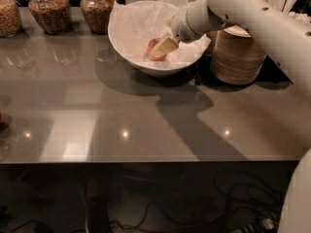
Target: Pick apple from white bowl
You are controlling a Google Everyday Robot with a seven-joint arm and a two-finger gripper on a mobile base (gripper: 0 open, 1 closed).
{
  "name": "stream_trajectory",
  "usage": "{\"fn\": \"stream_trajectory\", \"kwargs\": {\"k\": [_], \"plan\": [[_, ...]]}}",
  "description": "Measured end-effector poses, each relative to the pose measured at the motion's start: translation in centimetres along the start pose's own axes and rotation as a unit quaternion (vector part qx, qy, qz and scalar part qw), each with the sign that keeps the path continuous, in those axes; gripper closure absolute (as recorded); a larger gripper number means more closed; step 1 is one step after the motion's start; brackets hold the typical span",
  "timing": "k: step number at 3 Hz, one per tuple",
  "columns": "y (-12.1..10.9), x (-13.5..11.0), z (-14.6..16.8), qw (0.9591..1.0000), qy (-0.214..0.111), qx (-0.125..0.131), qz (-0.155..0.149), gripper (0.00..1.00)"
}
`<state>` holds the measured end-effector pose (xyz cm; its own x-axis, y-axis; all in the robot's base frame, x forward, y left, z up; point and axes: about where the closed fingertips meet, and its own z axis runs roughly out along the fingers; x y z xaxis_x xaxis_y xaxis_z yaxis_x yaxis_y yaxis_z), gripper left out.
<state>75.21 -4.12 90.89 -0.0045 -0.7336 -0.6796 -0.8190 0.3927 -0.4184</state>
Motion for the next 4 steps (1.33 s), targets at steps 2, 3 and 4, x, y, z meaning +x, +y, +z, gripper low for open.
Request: {"fn": "stream_trajectory", "kwargs": {"k": [2, 3, 4], "plan": [[0.1, 2.3, 2.9, 0.9994, 0.019, -0.015, 0.025, 0.29], [0.2, 2.9, 4.0, 0.9989, 0.023, -0.021, 0.034, 0.3], [0.3, 3.2, 4.3, 0.9987, 0.024, -0.023, 0.039, 0.47]]}}
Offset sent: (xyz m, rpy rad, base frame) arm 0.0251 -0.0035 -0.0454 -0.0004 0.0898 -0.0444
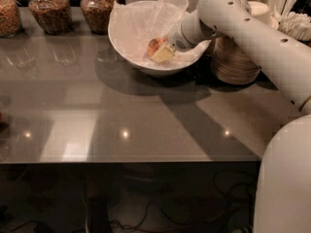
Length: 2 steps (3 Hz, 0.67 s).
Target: Pick apple from white bowl
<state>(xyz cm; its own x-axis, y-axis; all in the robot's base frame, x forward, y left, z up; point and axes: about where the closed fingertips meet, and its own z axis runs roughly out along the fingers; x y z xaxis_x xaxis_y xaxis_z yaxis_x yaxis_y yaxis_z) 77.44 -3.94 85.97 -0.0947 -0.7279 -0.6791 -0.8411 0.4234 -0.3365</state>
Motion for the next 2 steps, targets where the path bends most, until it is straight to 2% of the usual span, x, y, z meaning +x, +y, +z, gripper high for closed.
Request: {"fn": "stream_trajectory", "kwargs": {"k": [2], "plan": [[0.11, 0.11, -0.3, 1.0, -0.001, 0.001, 0.004, 0.94]]}}
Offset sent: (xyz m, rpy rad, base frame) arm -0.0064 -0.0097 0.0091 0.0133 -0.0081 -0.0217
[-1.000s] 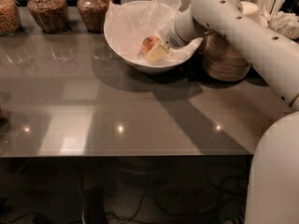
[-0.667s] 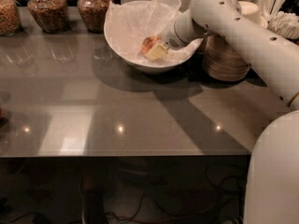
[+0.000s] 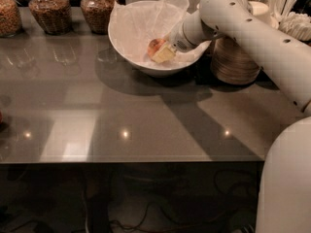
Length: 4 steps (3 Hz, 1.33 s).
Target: Pick apple from white bowl
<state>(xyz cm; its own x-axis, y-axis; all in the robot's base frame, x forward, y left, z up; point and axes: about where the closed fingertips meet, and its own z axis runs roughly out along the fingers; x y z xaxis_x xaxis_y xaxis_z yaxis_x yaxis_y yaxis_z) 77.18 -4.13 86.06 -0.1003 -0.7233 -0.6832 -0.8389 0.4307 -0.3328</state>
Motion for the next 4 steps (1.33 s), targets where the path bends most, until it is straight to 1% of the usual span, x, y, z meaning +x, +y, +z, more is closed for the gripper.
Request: {"fn": "stream_trajectory", "kwargs": {"k": [1, 2, 3, 4], "plan": [[0.2, -0.6, -1.6, 0.9998, -0.014, 0.007, -0.006, 1.0], [0.7, -1.4, -4.5, 0.9987, -0.045, 0.012, -0.02, 1.0], [1.8, -1.7, -8.4, 0.9967, -0.075, 0.007, -0.031, 1.0], [3.0, -1.6, -13.9, 0.9943, -0.102, 0.007, -0.031, 1.0]]}}
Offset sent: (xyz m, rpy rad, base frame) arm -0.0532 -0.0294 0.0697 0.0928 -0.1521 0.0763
